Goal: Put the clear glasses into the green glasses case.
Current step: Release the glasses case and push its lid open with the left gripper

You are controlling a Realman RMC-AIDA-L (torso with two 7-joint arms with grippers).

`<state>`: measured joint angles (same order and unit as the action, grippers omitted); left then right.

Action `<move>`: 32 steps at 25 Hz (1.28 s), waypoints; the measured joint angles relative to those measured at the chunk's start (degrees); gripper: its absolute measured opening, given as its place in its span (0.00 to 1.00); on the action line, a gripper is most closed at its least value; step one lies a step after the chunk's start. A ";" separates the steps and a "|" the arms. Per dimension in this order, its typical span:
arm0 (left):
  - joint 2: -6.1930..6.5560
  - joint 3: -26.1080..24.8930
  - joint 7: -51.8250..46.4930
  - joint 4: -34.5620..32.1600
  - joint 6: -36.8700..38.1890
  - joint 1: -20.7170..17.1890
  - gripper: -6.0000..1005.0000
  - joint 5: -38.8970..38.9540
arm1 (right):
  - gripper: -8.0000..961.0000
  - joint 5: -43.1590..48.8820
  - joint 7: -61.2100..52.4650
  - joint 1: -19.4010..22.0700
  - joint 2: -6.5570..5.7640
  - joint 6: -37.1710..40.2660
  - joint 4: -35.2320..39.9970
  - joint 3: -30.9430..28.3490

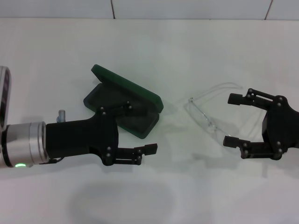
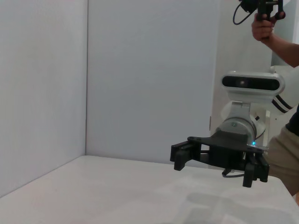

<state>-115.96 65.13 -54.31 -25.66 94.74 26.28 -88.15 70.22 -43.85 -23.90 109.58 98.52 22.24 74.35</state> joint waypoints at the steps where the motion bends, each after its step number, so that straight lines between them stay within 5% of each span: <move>1: 0.02 0.00 -0.01 0.00 0.00 0.00 0.87 0.00 | 0.90 0.00 0.00 0.00 0.02 0.00 0.00 0.00; 19: -0.13 -2.61 -0.49 -0.52 -1.30 -0.52 0.87 0.52 | 0.90 -0.10 0.00 0.07 0.26 -0.41 0.61 0.00; 26: 0.51 -4.09 -3.73 -8.81 -8.55 -1.39 0.87 -2.73 | 0.90 -0.08 0.00 0.63 0.15 -0.51 0.59 0.00; 32: -0.30 -4.11 -5.68 -18.28 -14.01 -0.98 0.87 -11.24 | 0.90 -0.03 0.00 1.51 0.12 -0.53 0.28 0.00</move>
<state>-116.26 61.01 -59.99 -43.94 80.73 25.29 -99.38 70.19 -43.85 -22.40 109.70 97.98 22.52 74.35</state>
